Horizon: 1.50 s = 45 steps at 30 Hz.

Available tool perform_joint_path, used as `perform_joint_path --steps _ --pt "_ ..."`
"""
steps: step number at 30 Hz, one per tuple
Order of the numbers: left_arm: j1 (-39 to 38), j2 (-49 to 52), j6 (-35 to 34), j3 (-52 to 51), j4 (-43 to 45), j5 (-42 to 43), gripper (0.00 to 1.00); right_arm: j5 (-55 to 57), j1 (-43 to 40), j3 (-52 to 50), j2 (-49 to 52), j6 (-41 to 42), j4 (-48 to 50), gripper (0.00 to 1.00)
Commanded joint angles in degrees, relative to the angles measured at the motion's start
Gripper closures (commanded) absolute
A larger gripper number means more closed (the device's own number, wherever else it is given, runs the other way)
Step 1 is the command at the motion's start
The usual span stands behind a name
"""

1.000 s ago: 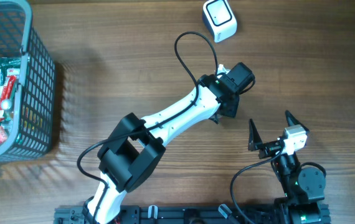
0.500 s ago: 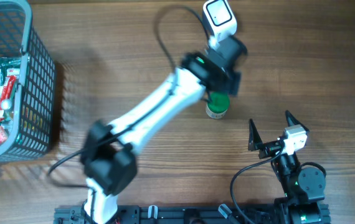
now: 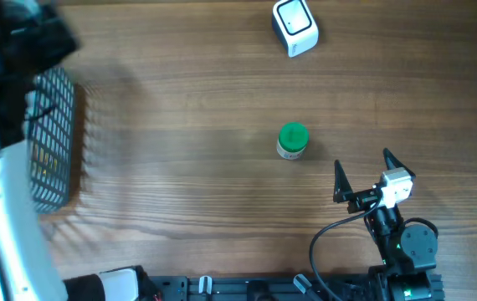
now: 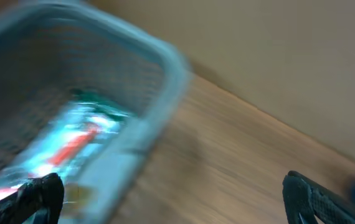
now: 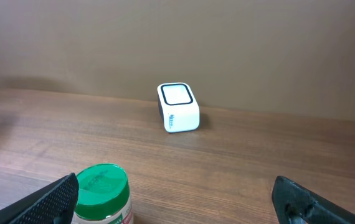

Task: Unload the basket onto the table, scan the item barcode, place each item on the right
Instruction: 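Reach the left gripper into the basket and grasp the yellow Vim bottle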

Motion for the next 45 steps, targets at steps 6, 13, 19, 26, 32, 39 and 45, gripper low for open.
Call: perform_joint_path --steps 6,13,19,26,32,39,45 --pt "22.7 6.7 8.2 0.2 -5.7 3.6 0.00 0.2 -0.1 -0.1 0.1 -0.7 0.3 0.01" --pt "25.7 18.3 21.3 -0.1 -15.1 13.8 0.00 0.2 -0.1 -0.1 0.1 -0.7 0.3 0.00" --pt "25.7 23.3 25.0 -4.9 -16.0 13.8 0.00 0.2 -0.1 -0.1 0.1 -0.7 0.3 0.00" --pt "25.8 25.0 29.5 -14.3 -8.4 13.8 0.05 0.2 -0.1 -0.1 0.1 -0.7 0.3 0.00" --pt "25.9 25.0 33.1 -21.7 -0.3 14.0 0.17 0.2 -0.1 -0.1 0.1 -0.7 0.3 0.00" --pt "26.0 25.0 33.0 -24.8 2.9 14.0 0.38 0.2 -0.1 -0.1 0.1 -0.7 0.3 0.00" --pt "25.9 24.9 33.0 -24.8 3.2 14.1 0.65 0.2 -0.1 -0.1 0.1 -0.7 0.3 0.00"
